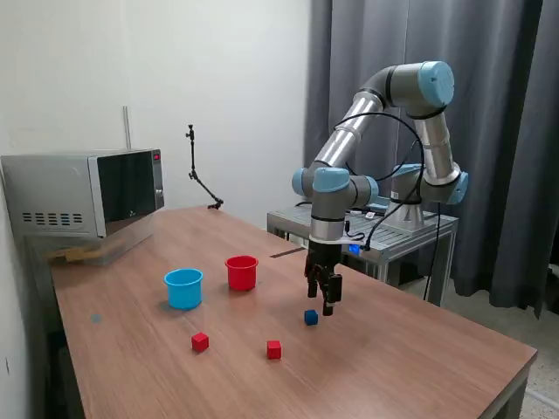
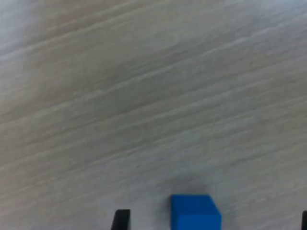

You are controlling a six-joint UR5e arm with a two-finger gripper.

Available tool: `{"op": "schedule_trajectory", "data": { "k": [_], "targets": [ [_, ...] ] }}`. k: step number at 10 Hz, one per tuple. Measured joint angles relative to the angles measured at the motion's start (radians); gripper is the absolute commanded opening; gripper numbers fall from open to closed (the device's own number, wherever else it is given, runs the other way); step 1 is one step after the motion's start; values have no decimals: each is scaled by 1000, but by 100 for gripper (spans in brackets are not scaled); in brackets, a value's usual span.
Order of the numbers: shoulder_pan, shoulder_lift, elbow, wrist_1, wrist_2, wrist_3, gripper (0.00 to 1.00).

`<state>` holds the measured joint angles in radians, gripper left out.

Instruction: Place red objects in the red bin, and blue objects in the blue bin.

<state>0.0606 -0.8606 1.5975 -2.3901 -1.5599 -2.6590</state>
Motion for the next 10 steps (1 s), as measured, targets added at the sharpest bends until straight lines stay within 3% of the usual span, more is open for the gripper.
{"op": "schedule_trajectory", "data": {
  "k": [4,10],
  "targets": [
    [-31,22,-23,0,-2,-25,100],
    [-22,49,-48,4,0,-29,100]
  ]
}}
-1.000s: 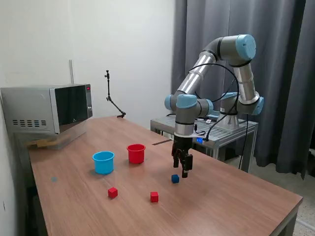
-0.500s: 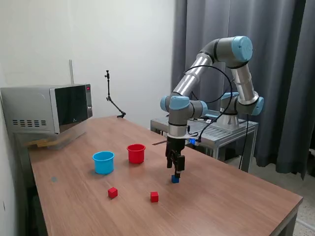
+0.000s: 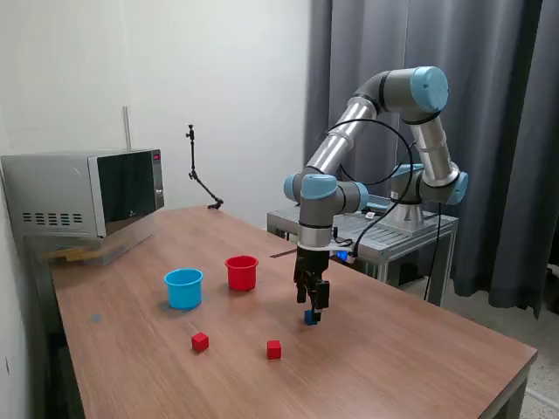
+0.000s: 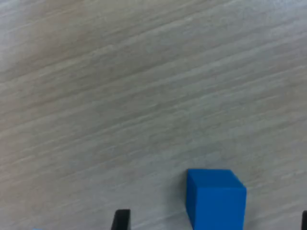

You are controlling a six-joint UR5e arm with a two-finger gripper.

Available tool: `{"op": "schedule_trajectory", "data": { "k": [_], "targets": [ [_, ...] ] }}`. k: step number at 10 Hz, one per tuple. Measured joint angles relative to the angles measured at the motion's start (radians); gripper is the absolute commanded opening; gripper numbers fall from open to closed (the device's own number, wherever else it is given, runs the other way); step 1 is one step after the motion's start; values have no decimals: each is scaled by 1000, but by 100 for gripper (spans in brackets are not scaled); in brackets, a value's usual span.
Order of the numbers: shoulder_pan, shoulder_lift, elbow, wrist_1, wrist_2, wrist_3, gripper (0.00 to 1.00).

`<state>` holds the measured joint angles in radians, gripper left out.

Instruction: Place red objects in the red bin, and blue objects in the blue bin.

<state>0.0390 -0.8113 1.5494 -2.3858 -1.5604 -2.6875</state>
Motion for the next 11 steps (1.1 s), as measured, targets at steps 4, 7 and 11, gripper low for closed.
{"op": "schedule_trajectory", "data": {
  "k": [4,7,11],
  "targets": [
    [9,1,13,-1,-1,0,100],
    [10,4,6,-1,-1,0,100],
    [9,10,5,-1,-1,0,0]
  ]
}}
